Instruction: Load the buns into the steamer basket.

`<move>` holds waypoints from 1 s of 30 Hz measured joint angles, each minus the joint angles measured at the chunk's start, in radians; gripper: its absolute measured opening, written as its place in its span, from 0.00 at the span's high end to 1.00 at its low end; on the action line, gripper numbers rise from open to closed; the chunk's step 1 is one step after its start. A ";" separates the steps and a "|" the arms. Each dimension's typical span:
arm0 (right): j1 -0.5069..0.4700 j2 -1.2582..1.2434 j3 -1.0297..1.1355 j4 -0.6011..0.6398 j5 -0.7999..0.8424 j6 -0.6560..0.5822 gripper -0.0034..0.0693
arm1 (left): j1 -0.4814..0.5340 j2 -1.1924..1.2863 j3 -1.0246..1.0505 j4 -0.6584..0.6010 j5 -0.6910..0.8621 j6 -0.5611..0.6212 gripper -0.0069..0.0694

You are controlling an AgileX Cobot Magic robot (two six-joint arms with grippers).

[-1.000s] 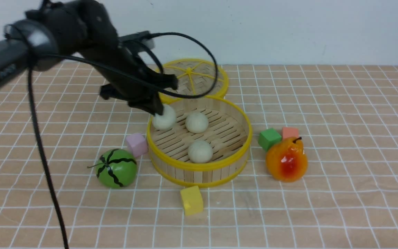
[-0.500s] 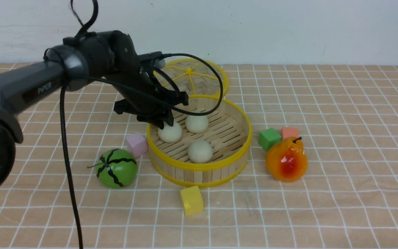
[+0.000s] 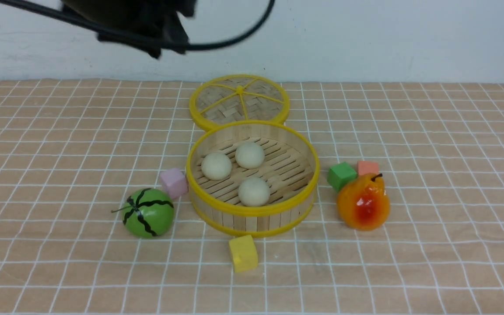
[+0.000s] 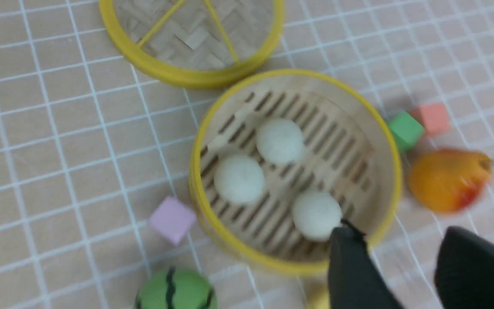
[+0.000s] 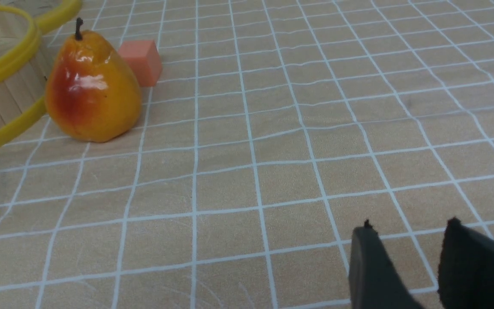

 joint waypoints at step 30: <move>0.000 0.000 0.000 0.000 0.000 0.000 0.62 | 0.000 -1.117 1.199 0.036 -0.396 -0.031 0.93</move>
